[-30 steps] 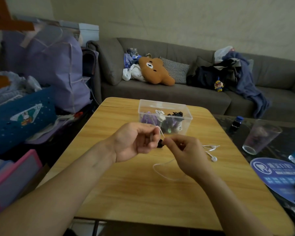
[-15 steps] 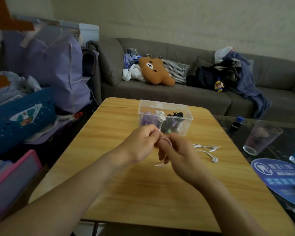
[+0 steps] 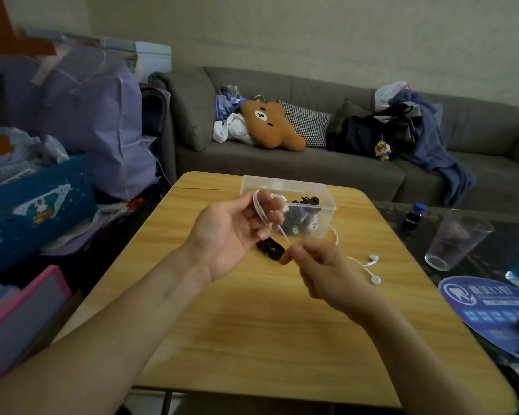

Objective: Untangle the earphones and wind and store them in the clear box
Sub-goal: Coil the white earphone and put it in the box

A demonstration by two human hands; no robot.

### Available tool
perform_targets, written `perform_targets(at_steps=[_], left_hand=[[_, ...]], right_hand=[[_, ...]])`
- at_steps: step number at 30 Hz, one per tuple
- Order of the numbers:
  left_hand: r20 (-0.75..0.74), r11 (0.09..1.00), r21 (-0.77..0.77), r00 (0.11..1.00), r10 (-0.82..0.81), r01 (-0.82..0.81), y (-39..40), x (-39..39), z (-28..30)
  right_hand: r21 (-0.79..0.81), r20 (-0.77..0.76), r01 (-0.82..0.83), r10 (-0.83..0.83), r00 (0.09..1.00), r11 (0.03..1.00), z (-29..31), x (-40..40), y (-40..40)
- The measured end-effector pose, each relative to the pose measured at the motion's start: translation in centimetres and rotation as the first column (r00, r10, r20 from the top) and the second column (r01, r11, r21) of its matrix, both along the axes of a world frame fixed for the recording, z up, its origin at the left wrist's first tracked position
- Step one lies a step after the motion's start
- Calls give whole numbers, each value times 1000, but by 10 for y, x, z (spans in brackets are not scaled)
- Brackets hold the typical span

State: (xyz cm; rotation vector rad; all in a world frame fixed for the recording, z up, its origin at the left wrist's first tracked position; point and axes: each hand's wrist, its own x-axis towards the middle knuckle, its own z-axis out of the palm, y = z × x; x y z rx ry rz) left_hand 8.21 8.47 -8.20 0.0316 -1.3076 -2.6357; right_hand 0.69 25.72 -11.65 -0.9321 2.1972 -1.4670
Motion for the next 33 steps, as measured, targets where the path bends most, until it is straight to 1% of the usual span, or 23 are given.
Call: perform_targets(at_steps=[2,3,5,6,8,11,12,13,16,17,18,19,20,21,22,23,24,25,26,27,28,30,33], left_hand=[[-14,975,-188,993,118,-118,-2,-2,-4],[-30,928,-329,984,174,-174,-2,-2,-7],[-85,761,-594,961,262,-259,-2,-3,-14],[-110,679,-685,958,265,-266,-1,-3,-17],[-117,541,-811,969,219,-220,1,-3,-25],[-89,311,-942,987,134,-128,2,-2,-33],[-85,265,-958,990,115,-113,2,-2,-33],[-64,246,-966,993,95,-86,1,-2,-32],[69,235,-970,996,51,55,-1,0,-27],[110,258,-961,994,28,99,-1,1,-24],[142,332,-933,990,-16,139,0,2,-21],[164,461,-870,984,-66,176,1,2,-17],[176,619,-759,979,-104,202,1,2,-13],[179,770,-604,976,-119,205,0,2,-9],[170,884,-429,978,-120,184,0,1,-5],[149,953,-262,982,-114,150,-2,1,-2],[116,985,-129,988,-98,113,-3,1,1],[79,996,-52,995,-66,70,-4,2,3],[50,998,-51,998,-25,27,-5,2,4],[40,993,-113,999,22,-18,-6,1,3],[38,971,-228,996,76,-66,-5,0,0],[25,861,-492,987,158,-125,-3,-2,-7],[40,648,-755,981,189,-95,-2,-3,-19]], right_hand=[[120,-108,-64,77,991,991,-3,3,-3],[171,-133,-92,115,984,981,-5,4,-4],[238,-167,-129,171,971,963,-6,6,-6],[244,-188,-135,183,965,960,-6,8,-6],[211,-240,-126,177,955,969,-5,11,-8],[85,-295,-73,95,951,994,-2,13,-9],[41,-305,-45,55,951,998,0,11,-7],[3,-310,-7,7,951,1000,1,8,-5],[-71,-293,136,-151,944,988,3,-4,5],[-76,-286,173,-188,940,982,2,-8,8],[-69,-283,200,-211,936,977,2,-12,10],[-46,-287,217,-221,932,975,1,-14,12],[-8,-297,224,-216,930,975,0,-16,12],[37,-307,224,-202,930,974,0,-16,12],[79,-315,220,-185,931,972,-1,-15,11],[120,-322,211,-163,933,970,-2,-15,9],[164,-329,195,-133,935,967,-4,-13,8],[211,-337,168,-90,937,963,-6,-10,4],[249,-345,133,-40,938,959,-7,-6,1],[270,-356,95,8,934,958,-10,-2,-3],[274,-367,60,47,929,960,-12,2,-7],[256,-368,-9,106,924,967,-14,10,-14],[215,-369,-52,130,920,975,-14,16,-19]])
